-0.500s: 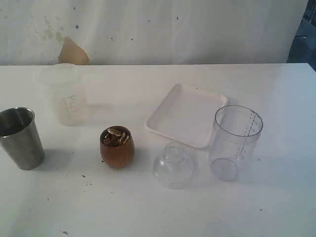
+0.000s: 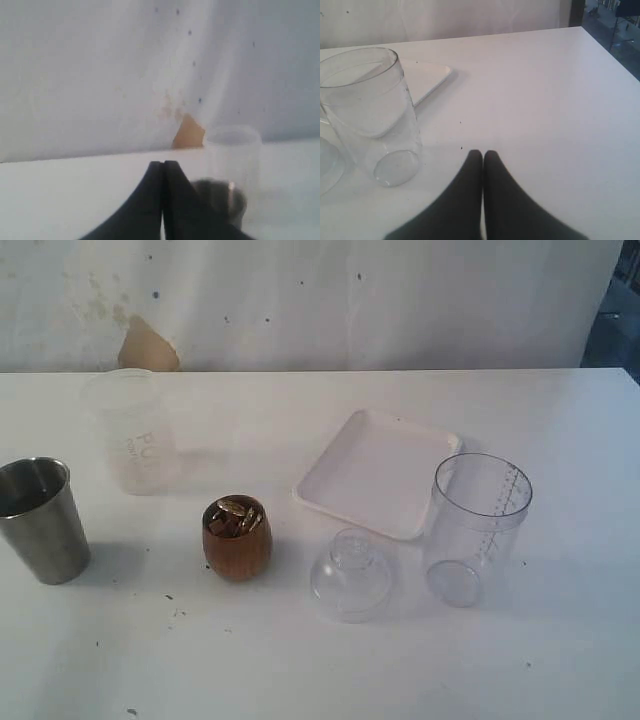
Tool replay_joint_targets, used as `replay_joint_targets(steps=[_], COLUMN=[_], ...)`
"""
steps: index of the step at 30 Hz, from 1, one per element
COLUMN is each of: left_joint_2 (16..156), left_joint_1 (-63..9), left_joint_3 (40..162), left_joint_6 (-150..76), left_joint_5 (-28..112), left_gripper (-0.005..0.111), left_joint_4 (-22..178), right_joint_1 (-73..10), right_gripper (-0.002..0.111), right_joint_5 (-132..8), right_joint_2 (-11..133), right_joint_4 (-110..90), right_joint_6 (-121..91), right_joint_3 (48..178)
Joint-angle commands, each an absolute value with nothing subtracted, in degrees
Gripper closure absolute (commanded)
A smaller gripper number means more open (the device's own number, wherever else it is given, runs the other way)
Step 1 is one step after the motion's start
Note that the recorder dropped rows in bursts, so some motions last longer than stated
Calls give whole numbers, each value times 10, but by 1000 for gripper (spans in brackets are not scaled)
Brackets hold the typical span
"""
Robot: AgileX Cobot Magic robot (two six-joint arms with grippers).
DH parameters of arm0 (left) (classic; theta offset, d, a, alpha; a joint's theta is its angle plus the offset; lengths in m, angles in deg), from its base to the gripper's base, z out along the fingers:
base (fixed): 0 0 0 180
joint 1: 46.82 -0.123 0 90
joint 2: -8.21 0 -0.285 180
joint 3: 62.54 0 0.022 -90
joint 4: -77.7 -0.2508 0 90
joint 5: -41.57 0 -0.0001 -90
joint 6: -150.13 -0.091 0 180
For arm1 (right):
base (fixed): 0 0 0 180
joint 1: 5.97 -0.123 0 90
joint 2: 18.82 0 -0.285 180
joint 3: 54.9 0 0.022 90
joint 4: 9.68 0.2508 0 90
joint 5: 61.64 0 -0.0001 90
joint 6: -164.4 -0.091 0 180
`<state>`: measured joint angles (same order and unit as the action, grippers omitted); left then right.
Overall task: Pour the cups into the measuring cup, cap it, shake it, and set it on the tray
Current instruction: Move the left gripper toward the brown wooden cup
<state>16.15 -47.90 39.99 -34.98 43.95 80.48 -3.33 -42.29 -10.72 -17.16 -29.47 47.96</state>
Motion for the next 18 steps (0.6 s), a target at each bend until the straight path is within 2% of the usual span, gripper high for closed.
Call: replay_joint_targets(steps=[1,6,9,12,14,15,16,17,18], left_joint_2=[160,160,162,239,331,396,432,501,535], left_joint_1=[-479,-479,-479,-479,-479,-479,-479,-479,-479], left_joint_3=[402,402,402,428,467,489,497,519,530], left_joint_6=[-105,16,81,160,201,224,229,239,246], left_joint_5=[544,586,684,729,766,822,852,908,929], left_gripper=[106,106,106,105,90,71,59,28,16], left_joint_4=[857,737,681,564,471,422,395,332,295], right_joint_1=[-36,-36,-36,-36,-36,-36,-36,-36,-36], right_gripper=[108,108,108,108,108,108,108,108,108], right_joint_5=[-424,-424,-424,-424,-424,-424,-424,-424,-424], right_joint_2=[-110,-110,-110,-110,-110,-110,-110,-110,-110], right_joint_4=[-172,-172,-172,-172,-172,-172,-172,-172,-172], right_joint_6=[-295,-295,-295,-295,-295,-295,-295,-295,-295], right_joint_3=[479,479,479,479,479,479,479,479,479])
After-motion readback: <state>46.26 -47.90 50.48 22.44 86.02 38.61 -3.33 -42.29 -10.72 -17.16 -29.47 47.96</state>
